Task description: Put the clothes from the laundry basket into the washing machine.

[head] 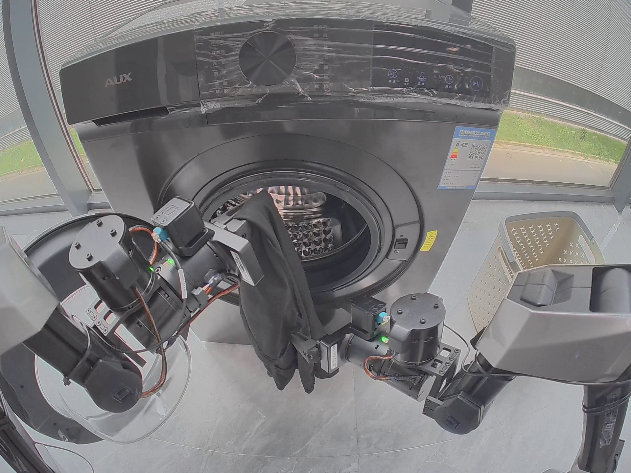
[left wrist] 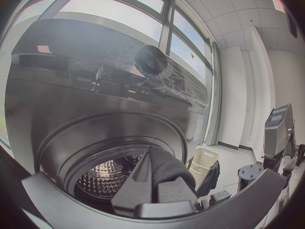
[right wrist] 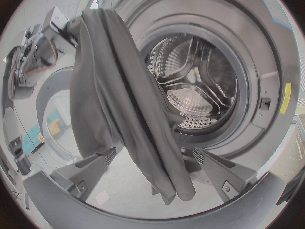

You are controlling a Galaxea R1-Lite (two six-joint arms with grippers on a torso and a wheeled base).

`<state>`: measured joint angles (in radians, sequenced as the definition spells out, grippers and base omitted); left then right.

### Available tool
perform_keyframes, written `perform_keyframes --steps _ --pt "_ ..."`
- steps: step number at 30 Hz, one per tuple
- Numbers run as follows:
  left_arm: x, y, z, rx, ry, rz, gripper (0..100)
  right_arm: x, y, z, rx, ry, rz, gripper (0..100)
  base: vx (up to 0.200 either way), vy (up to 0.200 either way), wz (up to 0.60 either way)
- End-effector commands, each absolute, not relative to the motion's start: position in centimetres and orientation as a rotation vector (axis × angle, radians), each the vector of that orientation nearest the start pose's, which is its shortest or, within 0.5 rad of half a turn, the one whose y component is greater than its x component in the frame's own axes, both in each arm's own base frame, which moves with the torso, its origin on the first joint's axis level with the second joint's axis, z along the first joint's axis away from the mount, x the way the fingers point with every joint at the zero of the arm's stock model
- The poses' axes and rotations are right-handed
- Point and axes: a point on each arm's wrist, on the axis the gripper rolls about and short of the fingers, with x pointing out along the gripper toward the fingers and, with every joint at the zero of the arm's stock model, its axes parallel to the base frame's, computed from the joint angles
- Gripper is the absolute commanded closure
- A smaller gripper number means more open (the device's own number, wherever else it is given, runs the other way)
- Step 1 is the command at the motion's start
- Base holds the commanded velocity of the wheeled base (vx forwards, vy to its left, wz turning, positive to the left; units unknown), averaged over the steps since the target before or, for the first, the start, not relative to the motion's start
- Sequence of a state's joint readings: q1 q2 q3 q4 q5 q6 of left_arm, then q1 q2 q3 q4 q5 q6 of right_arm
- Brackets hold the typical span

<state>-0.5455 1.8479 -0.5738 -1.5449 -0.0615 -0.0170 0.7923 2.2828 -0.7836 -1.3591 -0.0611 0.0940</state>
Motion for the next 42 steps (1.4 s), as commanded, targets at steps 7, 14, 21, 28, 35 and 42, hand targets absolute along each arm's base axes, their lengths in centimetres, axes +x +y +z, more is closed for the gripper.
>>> perform_keyframes --steps 7,14,21,28,35,42 --pt "26.5 -16.3 15.3 -0.064 -0.203 -0.597 100 25.6 28.2 8.4 0.084 0.050 0.790 0 0.000 0.000 0.00" --pt "26.6 -16.3 15.4 -0.063 -0.205 -0.596 100 26.0 28.6 9.1 0.100 0.018 0.790 0 0.000 0.000 0.00" --pt "26.7 -16.2 15.6 -0.067 -0.215 -0.591 100 25.8 28.5 9.0 0.096 0.028 0.791 0 0.000 0.000 0.00" --pt "27.0 -16.1 15.9 -0.073 -0.226 -0.567 100 24.2 25.5 5.7 0.019 0.185 0.762 0 0.000 0.000 0.00" --pt "26.9 -16.1 15.7 -0.072 -0.222 -0.568 100 23.9 25.4 7.9 0.049 0.132 0.821 0 0.000 0.000 0.00" --pt "26.5 -16.3 15.8 -0.071 -0.219 -0.580 100 25.6 27.5 9.4 0.091 0.032 0.831 0 0.000 0.000 0.00"
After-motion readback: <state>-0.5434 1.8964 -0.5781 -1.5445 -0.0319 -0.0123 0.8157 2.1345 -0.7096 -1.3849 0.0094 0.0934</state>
